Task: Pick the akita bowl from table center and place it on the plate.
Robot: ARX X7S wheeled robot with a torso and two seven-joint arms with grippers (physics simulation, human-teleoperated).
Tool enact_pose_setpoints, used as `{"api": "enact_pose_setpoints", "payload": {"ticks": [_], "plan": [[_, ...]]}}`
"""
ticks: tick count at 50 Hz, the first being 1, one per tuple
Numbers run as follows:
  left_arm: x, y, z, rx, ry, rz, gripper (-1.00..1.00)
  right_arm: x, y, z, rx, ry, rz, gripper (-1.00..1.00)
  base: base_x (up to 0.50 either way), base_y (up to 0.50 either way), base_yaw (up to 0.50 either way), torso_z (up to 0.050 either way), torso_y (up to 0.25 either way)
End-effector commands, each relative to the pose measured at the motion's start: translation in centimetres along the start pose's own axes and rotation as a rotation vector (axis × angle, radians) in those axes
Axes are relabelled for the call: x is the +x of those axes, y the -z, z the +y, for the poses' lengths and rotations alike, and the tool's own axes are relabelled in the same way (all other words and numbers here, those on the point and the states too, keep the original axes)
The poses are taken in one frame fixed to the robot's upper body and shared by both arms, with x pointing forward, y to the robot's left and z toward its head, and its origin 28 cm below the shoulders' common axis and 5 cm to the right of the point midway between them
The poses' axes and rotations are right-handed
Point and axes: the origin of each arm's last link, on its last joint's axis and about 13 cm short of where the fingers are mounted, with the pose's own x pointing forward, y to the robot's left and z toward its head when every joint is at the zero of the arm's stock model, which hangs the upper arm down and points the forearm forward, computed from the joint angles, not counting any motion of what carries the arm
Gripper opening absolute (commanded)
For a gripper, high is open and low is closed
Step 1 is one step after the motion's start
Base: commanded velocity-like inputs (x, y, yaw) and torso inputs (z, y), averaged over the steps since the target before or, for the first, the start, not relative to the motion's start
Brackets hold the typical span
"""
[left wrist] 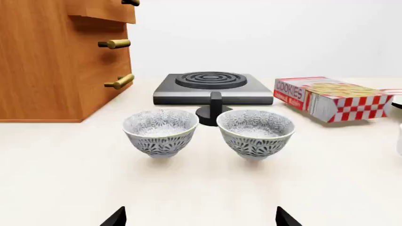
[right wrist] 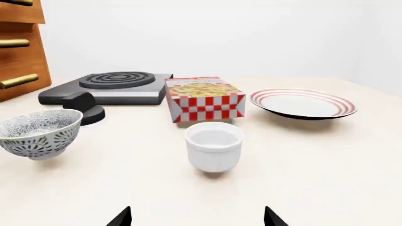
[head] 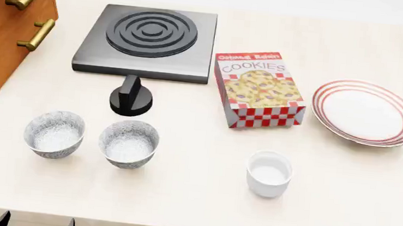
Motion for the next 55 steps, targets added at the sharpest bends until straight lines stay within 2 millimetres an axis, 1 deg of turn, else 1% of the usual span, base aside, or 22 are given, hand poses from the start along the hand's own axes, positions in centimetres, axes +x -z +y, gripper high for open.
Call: {"api": "enact_pose_setpoints", "payload": {"ticks": [1, 5, 11, 12, 13, 15, 17, 18, 20, 21, 23, 24, 27, 29, 31, 35, 36, 38, 44, 51, 55], "plan": [[-0.1, 0.0, 0.0, -0.005, 0.001, 0.005, 1.00, -0.2, -0.2, 0.0, -0.003, -0.001, 0.001, 1.00, 0.00, 0.00, 0.00, 0.000, 0.000], [-0.1, 0.0, 0.0, -0.007, 0.003, 0.009, 1.00, -0.3, -0.6, 0.0, -0.036, 0.018, -0.016, 1.00, 0.00, 0.00, 0.00, 0.000, 0.000], [-0.1, -0.1, 0.1, 0.007, -0.002, 0.022, 1.00, -0.4, -1.2, 0.0, -0.010, 0.014, -0.030, 1.00, 0.00, 0.00, 0.00, 0.000, 0.000], [0.0, -0.4, 0.1, 0.006, -0.003, 0.016, 1.00, -0.4, -1.4, 0.0, -0.007, 0.015, -0.034, 1.00, 0.00, 0.00, 0.00, 0.000, 0.000], [0.0, -0.7, 0.2, -0.037, 0.000, 0.016, 1.00, -0.5, -1.6, -0.1, -0.003, 0.016, -0.040, 1.00, 0.00, 0.00, 0.00, 0.000, 0.000], [0.4, -2.2, 0.5, -0.069, -0.004, -0.012, 1.00, -0.7, -2.6, -0.4, 0.011, 0.024, -0.065, 1.00, 0.00, 0.00, 0.00, 0.000, 0.000], [0.5, -2.9, 0.8, -0.060, -0.008, -0.008, 1.00, -1.1, -3.5, -0.7, 0.019, 0.043, -0.095, 1.00, 0.00, 0.00, 0.00, 0.000, 0.000], [0.7, -3.5, 1.1, -0.069, -0.014, -0.011, 1.00, -1.7, -4.3, -1.3, 0.026, 0.066, -0.118, 1.00, 0.00, 0.00, 0.00, 0.000, 0.000], [1.1, -4.4, 1.6, -0.081, -0.028, -0.018, 1.00, -2.3, -5.2, -1.9, 0.031, 0.100, -0.148, 1.00, 0.00, 0.00, 0.00, 0.000, 0.000], [1.3, -5.7, 2.0, -0.106, -0.034, -0.065, 1.00, -3.0, -6.0, -2.6, 0.036, 0.133, -0.186, 1.00, 0.00, 0.00, 0.00, 0.000, 0.000], [1.5, -7.0, 2.5, -0.127, -0.050, -0.093, 1.00, -3.7, -6.7, -3.5, 0.047, 0.177, -0.214, 1.00, 0.00, 0.00, 0.00, 0.000, 0.000], [1.8, -8.2, 3.0, -0.133, -0.074, -0.125, 1.00, -4.3, -7.1, -4.2, 0.045, 0.214, -0.229, 1.00, 0.00, 0.00, 0.00, 0.000, 0.000], [2.1, -9.5, 3.6, -0.153, -0.095, -0.167, 1.00, -5.0, -7.5, -5.1, 0.060, 0.255, -0.245, 1.00, 0.00, 0.00, 0.00, 0.000, 0.000], [2.4, -9.3, 3.8, -0.154, -0.102, -0.171, 1.00, -5.2, -7.6, -5.4, 0.056, 0.267, -0.247, 1.00, 0.00, 0.00, 0.00, 0.000, 0.000], [2.6, -8.6, 4.1, -0.152, -0.110, -0.149, 1.00, -5.6, -7.7, -5.7, 0.062, 0.282, -0.263, 1.00, 0.00, 0.00, 0.00, 0.000, 0.000], [2.4, -8.7, 4.5, -0.141, -0.127, -0.172, 1.00, -6.0, -8.1, -5.8, 0.061, 0.305, -0.308, 1.00, 0.04, 0.00, 0.00, 0.000, 0.000], [2.5, -8.4, 4.5, -0.138, -0.130, -0.169, 1.00, -6.4, -8.4, -5.7, 0.054, 0.328, -0.351, 1.00, 0.50, 0.00, 0.00, 0.000, 0.000], [2.6, -8.2, 4.6, -0.126, -0.141, -0.166, 1.00, -6.5, -8.5, -5.7, 0.054, 0.328, -0.345, 1.00, 0.50, 0.00, 0.00, 0.000, 0.000], [2.2, -8.4, 4.8, -0.132, -0.142, -0.177, 1.00, -6.7, -8.0, -5.8, 0.079, 0.350, -0.359, 1.00, 0.50, 0.00, 0.00, 0.000, 0.000], [2.0, -8.5, 4.8, -0.140, -0.137, -0.177, 1.00, -7.1, -8.2, -5.9, 0.079, 0.366, -0.368, 1.00, 0.04, 0.00, 0.00, 0.000, 0.000], [2.1, -8.4, 4.8, -0.139, -0.141, -0.178, 1.00, -7.1, -8.1, -5.9, 0.079, 0.368, -0.359, 1.00, 0.46, 0.00, 0.00, 0.000, 0.000]]}}
